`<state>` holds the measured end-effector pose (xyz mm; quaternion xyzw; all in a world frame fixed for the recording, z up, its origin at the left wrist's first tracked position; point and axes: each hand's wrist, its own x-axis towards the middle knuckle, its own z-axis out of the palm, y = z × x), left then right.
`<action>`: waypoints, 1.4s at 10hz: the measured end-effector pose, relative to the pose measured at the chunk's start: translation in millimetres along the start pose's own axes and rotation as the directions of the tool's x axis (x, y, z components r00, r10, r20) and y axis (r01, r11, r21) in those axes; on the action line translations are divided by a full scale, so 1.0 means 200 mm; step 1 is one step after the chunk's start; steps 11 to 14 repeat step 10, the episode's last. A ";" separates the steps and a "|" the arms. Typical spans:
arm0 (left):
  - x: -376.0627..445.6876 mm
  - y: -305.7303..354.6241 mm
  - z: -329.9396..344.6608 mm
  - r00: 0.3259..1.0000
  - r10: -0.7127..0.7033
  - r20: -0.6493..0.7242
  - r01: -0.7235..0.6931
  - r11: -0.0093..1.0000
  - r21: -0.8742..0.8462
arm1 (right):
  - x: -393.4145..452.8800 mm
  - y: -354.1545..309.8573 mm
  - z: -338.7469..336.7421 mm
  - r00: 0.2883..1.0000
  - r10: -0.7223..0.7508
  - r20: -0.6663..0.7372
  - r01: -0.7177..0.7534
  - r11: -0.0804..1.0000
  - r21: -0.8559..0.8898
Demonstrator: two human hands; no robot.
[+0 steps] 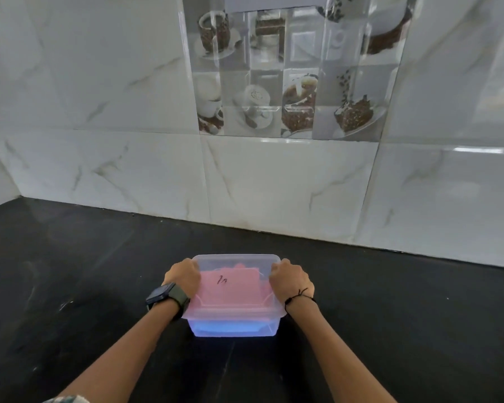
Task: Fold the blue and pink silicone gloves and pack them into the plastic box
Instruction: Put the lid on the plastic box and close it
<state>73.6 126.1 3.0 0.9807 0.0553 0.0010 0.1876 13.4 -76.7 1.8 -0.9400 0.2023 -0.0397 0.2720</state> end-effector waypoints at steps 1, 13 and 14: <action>-0.03 0.21 0.08 0.995 0.097 0.029 -0.095 0.994 -0.057 | 0.01 0.19 -0.13 0.996 0.074 -0.053 -0.074 0.997 -0.001; 0.32 1.16 0.46 0.937 0.328 0.120 -0.313 0.941 -0.127 | 0.64 0.74 -0.53 0.960 0.235 -0.150 -0.252 0.961 -0.111; 0.32 1.16 0.46 0.937 0.328 0.120 -0.313 0.941 -0.127 | 0.64 0.74 -0.53 0.960 0.235 -0.150 -0.252 0.961 -0.111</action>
